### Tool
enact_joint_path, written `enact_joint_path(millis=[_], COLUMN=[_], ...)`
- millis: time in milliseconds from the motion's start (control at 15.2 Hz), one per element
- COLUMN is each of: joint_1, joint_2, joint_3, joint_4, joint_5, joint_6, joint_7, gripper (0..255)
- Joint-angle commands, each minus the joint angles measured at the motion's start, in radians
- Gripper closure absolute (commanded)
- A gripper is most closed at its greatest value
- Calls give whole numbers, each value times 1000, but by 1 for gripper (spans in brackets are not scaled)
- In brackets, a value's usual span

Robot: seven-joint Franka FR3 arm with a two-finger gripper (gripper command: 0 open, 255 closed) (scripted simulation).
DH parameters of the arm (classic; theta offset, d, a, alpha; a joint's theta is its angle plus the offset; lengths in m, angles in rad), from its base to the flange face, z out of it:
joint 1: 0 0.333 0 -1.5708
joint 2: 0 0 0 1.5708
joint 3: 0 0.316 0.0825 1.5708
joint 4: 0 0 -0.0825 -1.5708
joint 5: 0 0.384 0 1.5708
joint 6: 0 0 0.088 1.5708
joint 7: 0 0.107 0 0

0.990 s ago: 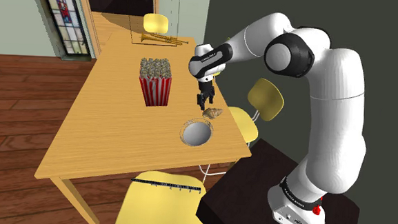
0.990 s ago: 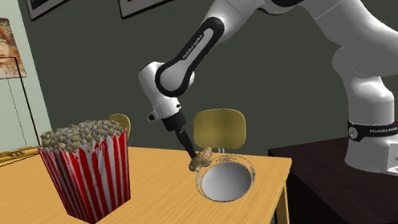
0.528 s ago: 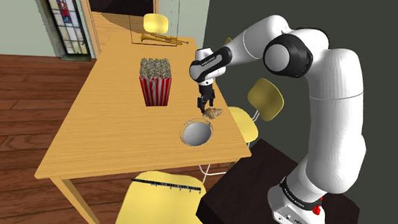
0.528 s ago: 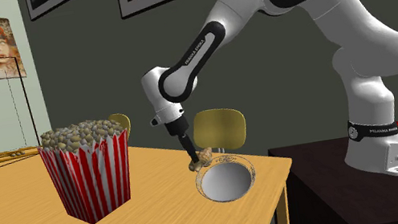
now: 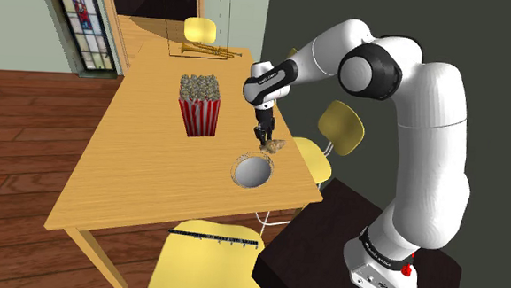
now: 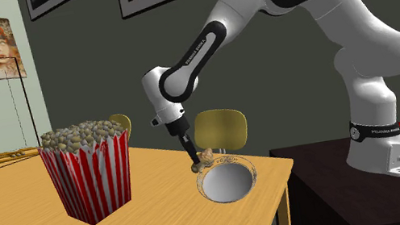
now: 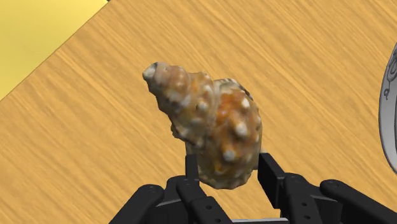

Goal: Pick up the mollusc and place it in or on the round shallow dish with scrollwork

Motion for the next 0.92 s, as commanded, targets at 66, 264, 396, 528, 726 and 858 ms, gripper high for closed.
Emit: enact_joint_path(millis=[66,264,396,528,726,858], joint_1=[0,0,1,2,4,5], joint_2=[3,2,-16,-34,-58,-62], joint_3=[1,0,-1,-3,-4,-4], joint_4=[0,-2,-1,1,6,2], joint_5=[0,0,-2,-4,-7,-7], joint_6=[-1,0,-18,-38,-68,-66], joint_7=[0,0,0,0,0,1], gripper=[255,255,255,255,255,255])
